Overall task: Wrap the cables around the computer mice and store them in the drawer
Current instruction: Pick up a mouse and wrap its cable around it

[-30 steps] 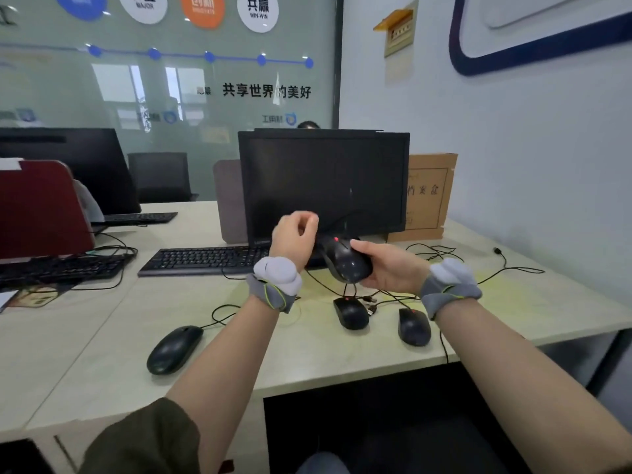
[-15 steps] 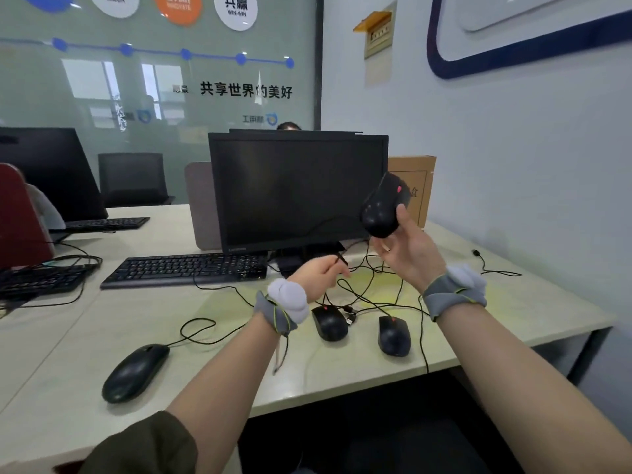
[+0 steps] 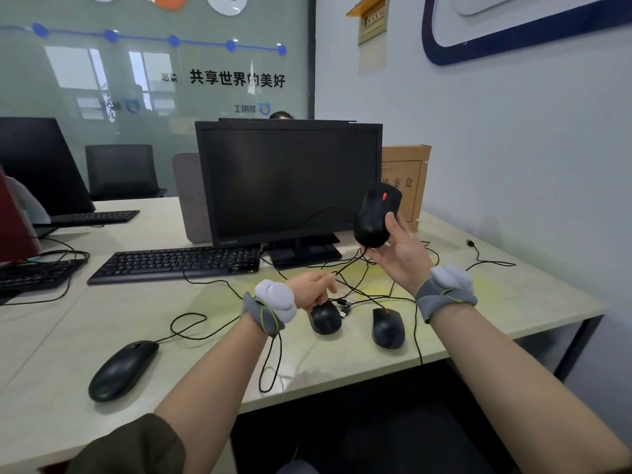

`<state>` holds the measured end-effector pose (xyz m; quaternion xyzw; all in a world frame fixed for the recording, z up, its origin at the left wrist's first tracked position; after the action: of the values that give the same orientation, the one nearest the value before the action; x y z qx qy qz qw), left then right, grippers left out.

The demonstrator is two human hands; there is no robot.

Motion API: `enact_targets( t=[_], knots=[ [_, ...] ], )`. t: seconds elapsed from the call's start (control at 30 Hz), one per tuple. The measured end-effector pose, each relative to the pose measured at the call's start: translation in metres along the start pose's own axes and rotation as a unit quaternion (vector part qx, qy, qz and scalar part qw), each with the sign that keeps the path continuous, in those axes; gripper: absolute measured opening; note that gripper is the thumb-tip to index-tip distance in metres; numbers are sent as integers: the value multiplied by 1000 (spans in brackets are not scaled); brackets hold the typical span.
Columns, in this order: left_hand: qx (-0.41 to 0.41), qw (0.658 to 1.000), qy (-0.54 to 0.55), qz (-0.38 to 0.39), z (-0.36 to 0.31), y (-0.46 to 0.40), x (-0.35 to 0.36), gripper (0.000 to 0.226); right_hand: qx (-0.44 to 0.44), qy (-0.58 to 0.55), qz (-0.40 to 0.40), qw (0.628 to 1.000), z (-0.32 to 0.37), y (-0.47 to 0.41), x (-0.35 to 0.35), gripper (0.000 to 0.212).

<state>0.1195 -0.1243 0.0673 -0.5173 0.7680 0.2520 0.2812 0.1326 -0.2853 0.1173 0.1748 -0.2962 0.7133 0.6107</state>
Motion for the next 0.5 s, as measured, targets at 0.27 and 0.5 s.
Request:
enact_targets(
  t=[0.27,0.5],
  knots=[
    [-14,978,201,-49,2,-1,-23,45,68,248,27,966,-10,2,-1,30],
    [39,932,341,-117,-7,-5,-16,29,71,327,67,940,-23,10,9,13]
  ],
)
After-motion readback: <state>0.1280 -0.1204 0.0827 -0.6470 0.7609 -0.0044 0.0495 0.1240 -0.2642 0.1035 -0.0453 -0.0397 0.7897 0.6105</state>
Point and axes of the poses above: each hand's wrist, its own y-axis away from the middle knuckle, its own x-axis out of the palm, z = x × y, the point moved 5 cm from there along -y, towards the middle knuckle, and after that the axes turned 2 degrees about -y, right-handed, at the moved point
